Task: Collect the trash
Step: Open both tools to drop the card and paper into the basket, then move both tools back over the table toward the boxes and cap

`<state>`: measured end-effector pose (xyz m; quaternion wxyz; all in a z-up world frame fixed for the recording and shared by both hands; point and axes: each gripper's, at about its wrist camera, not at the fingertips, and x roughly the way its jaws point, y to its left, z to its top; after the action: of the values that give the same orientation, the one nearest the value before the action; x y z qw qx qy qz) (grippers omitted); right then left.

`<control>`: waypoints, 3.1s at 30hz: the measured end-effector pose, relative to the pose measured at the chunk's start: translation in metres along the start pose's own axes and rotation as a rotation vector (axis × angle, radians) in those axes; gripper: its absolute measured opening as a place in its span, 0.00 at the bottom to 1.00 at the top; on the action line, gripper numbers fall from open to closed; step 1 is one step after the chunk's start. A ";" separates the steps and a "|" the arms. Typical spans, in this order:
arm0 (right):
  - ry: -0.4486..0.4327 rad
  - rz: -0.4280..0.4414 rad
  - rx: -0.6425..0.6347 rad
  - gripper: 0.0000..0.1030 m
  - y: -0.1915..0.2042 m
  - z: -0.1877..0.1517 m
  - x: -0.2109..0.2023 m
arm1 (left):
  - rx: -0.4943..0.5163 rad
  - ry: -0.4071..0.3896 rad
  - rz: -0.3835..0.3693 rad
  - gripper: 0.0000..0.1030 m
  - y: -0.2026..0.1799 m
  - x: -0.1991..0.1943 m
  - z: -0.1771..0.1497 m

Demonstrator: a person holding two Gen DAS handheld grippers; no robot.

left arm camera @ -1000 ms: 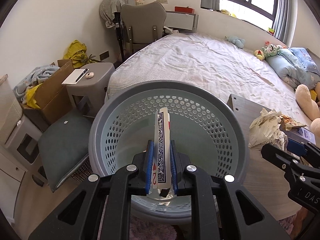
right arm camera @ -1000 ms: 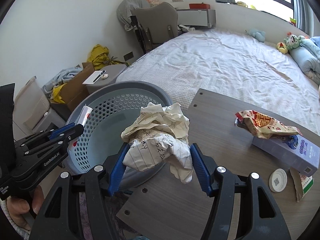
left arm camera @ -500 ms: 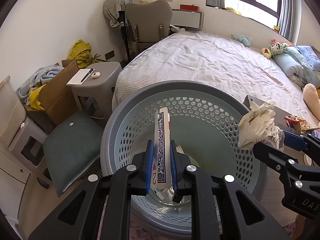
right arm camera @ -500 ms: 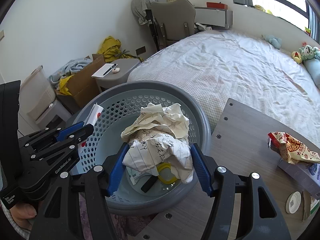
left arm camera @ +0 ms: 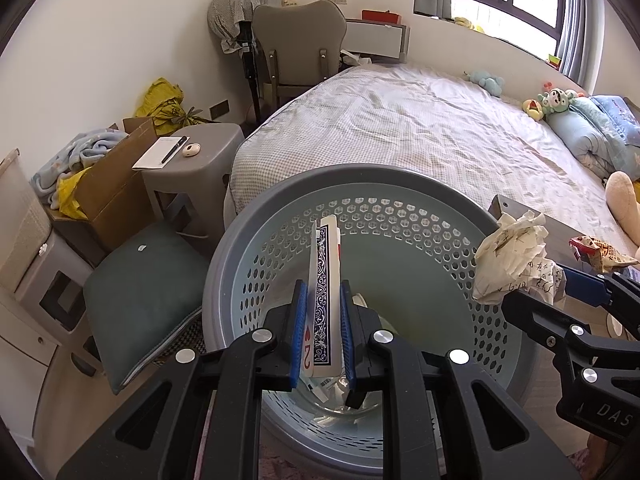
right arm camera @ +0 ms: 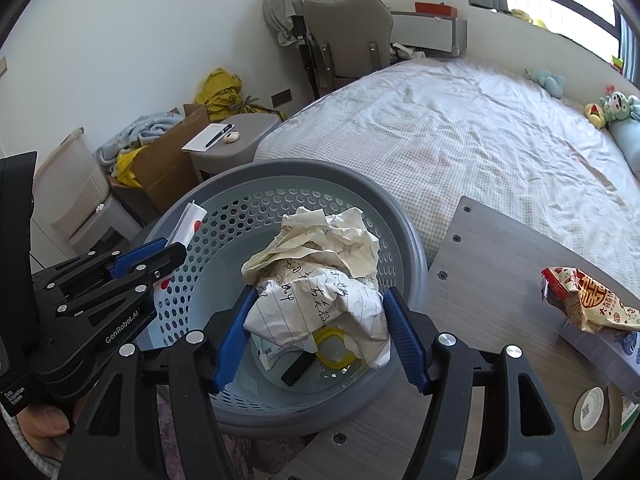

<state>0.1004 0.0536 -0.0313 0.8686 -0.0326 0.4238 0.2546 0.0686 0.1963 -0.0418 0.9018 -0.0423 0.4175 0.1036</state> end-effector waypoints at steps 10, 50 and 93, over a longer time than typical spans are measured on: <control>-0.025 -0.004 0.001 0.70 0.000 0.002 -0.009 | -0.029 -0.021 0.025 0.47 0.008 -0.010 -0.002; -0.079 -0.102 0.094 0.74 -0.040 -0.033 -0.067 | -0.026 -0.048 -0.007 0.67 -0.007 -0.047 -0.020; -0.031 -0.307 0.340 0.75 -0.261 -0.138 -0.133 | 0.269 0.071 -0.239 0.67 -0.249 -0.048 -0.048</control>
<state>0.0555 -0.2658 -0.0612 0.8966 0.0541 0.4372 0.0446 0.0582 -0.0611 -0.0388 0.8898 0.0254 0.4513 -0.0627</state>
